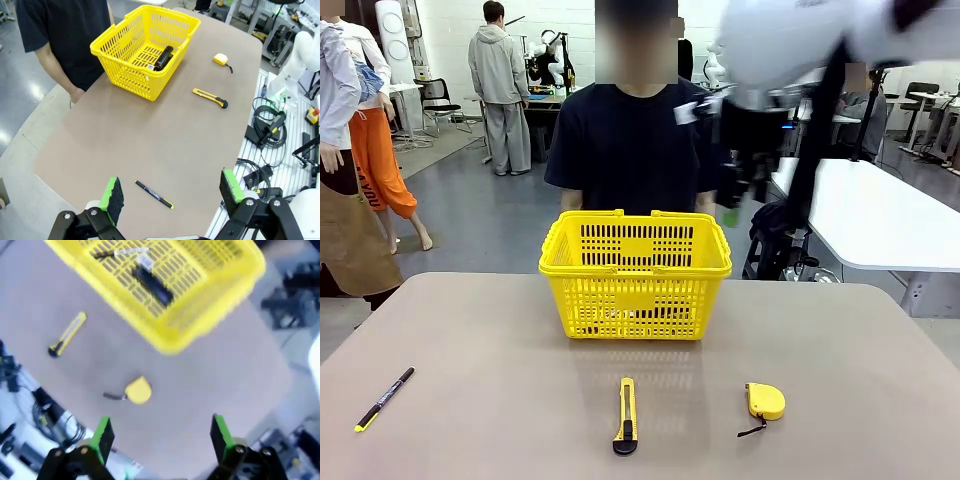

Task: Place the items the person wants into the basket.
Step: Pick up the item the person points to and place it in the Market Basket.

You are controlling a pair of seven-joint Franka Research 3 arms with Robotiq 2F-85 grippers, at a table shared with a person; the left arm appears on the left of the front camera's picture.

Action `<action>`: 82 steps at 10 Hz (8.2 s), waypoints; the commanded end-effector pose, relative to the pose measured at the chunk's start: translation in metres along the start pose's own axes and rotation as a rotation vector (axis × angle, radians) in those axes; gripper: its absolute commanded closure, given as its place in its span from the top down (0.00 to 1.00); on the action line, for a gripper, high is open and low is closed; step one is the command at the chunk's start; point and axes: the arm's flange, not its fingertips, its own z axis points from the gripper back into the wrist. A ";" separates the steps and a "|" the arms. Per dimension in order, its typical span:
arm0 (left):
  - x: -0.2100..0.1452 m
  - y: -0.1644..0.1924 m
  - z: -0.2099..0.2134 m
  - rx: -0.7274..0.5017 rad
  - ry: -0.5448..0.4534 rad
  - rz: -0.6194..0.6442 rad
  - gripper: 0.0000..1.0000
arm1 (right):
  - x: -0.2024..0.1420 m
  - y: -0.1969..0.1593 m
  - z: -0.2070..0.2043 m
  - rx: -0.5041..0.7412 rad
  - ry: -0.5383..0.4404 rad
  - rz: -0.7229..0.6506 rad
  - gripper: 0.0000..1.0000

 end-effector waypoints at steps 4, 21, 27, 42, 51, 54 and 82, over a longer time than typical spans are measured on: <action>0.000 0.000 0.000 -0.009 -0.003 -0.016 1.00 | -0.199 -0.019 -0.040 0.073 -0.132 -0.238 1.00; 0.000 0.000 0.000 -0.009 -0.003 -0.016 1.00 | -0.226 -0.027 -0.037 0.069 -0.157 -0.280 1.00; 0.000 0.000 0.000 -0.009 -0.003 -0.016 1.00 | -0.226 -0.027 -0.037 0.069 -0.157 -0.280 1.00; 0.000 0.000 0.000 -0.009 -0.003 -0.016 1.00 | -0.417 -0.124 0.072 0.304 -0.895 -0.162 1.00; 0.000 0.000 0.000 -0.009 -0.003 -0.016 1.00 | -0.394 -0.111 0.061 0.231 -0.775 -0.184 1.00; 0.000 0.000 0.000 -0.009 -0.003 -0.016 1.00 | -0.392 -0.112 0.067 0.245 -0.772 -0.203 1.00; 0.000 0.000 0.000 -0.009 -0.003 -0.016 1.00 | -0.173 -0.047 -0.031 0.162 -0.067 -0.656 1.00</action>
